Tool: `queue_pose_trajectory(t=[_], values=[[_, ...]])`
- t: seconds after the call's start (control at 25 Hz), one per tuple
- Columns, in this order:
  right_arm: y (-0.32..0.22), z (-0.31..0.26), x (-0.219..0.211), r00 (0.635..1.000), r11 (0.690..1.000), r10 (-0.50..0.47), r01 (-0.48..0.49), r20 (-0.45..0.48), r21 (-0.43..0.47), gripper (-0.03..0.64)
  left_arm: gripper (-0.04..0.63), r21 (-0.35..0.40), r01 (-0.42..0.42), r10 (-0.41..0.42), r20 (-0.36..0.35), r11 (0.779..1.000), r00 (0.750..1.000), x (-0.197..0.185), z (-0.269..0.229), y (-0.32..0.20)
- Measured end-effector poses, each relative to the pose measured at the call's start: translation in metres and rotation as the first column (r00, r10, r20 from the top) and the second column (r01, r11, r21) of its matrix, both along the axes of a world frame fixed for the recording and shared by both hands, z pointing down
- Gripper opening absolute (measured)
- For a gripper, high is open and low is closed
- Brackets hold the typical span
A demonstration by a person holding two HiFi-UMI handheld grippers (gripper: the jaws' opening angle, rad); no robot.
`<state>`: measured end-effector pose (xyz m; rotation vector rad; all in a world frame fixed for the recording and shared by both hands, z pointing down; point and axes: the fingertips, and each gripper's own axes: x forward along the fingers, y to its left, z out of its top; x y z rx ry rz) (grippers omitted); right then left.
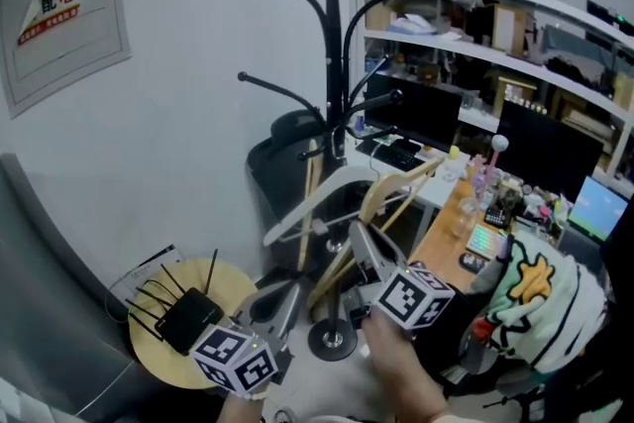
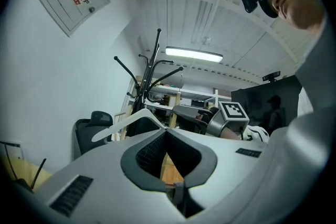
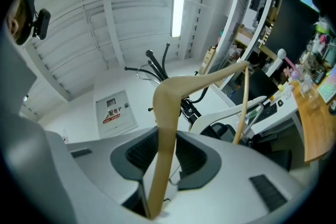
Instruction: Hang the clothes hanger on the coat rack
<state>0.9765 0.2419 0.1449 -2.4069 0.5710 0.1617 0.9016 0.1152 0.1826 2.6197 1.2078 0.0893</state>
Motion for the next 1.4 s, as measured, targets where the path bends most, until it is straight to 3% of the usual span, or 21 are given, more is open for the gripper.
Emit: queue_pose_trajectory(t=[0.48,0.76,1.08,1.4], values=[[-0.023,-0.019,0.027,0.997,0.997,0.077,-0.077,-0.008,-0.032,0.12,-0.002,-0.031,-0.162,0.162,-0.011,0.986,0.987,0.033,0.0,-0.012],[-0.03,-0.047,0.04,0.992,0.992,0.12,-0.122,-0.041,-0.044,0.12,-0.002,-0.067,-0.202,0.201,-0.016,0.977,0.979,0.041,-0.004,-0.021],[-0.014,-0.061,0.063,0.99,0.988,0.14,-0.139,-0.01,0.075,0.12,-0.002,-0.103,-0.218,0.218,-0.014,0.971,0.976,0.048,-0.002,-0.032],[-0.008,-0.051,0.083,0.989,0.98,0.146,-0.149,0.031,0.131,0.121,-0.002,-0.123,-0.207,0.207,-0.008,0.971,0.978,0.056,0.003,-0.043]])
